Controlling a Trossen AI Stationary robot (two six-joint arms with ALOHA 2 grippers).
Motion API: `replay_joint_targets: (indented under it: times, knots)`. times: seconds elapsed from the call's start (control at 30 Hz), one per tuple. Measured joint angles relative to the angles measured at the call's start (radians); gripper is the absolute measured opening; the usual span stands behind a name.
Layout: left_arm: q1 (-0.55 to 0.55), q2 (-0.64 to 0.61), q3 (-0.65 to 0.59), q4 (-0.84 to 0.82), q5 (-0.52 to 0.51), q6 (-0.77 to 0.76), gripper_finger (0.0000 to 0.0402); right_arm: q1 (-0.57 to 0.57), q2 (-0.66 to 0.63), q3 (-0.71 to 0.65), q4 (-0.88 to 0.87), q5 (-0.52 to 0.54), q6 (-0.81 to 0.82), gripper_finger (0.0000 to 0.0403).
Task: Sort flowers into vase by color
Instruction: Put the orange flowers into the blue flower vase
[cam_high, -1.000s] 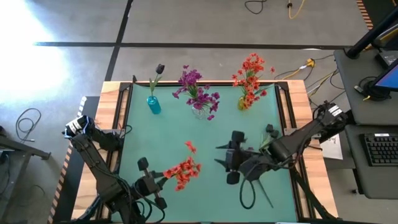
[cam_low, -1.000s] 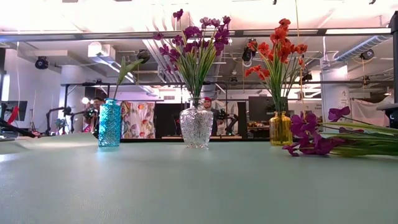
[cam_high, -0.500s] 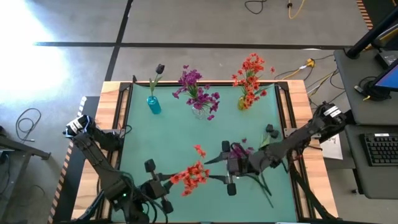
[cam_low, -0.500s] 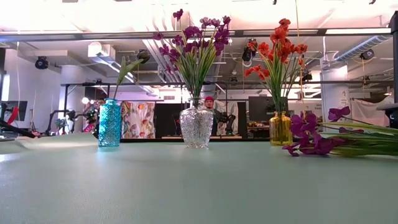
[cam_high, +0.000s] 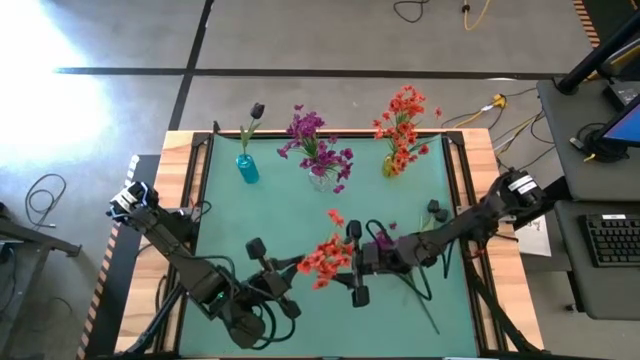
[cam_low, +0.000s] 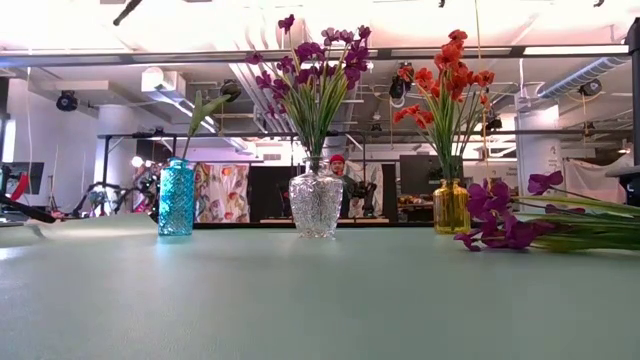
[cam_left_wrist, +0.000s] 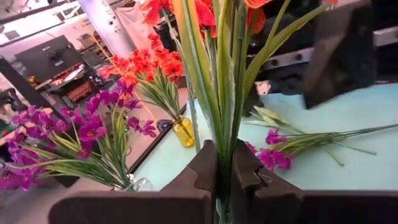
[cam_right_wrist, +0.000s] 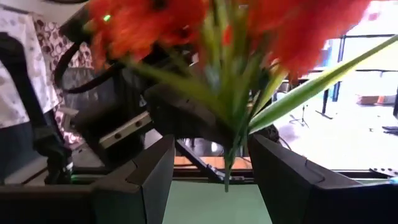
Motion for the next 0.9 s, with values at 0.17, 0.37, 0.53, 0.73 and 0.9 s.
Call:
replay_joint_targets:
  times: [0.17,0.37,0.53,0.73,0.9]
  knots:
    - [-0.001,0.000,0.000,0.003,0.001,0.012,0.0000,-0.036,0.000,0.007,-0.002,0.001,0.036,0.0213]
    - [0.013,0.000,0.000,0.002,0.001,0.050,0.0000,-0.049,0.000,0.010,-0.002,-0.029,0.048,0.0277]
    - [0.062,0.000,0.000,0.001,0.008,0.072,0.0000,-0.049,0.000,0.010,-0.001,-0.096,0.046,0.0310]
    - [0.111,0.000,0.000,0.003,0.060,0.082,0.0000,-0.079,0.002,0.010,0.023,-0.051,0.045,0.0318]
    - [0.122,0.000,0.000,0.004,0.060,0.097,0.0000,-0.116,0.001,0.010,0.025,-0.045,0.051,0.0298]
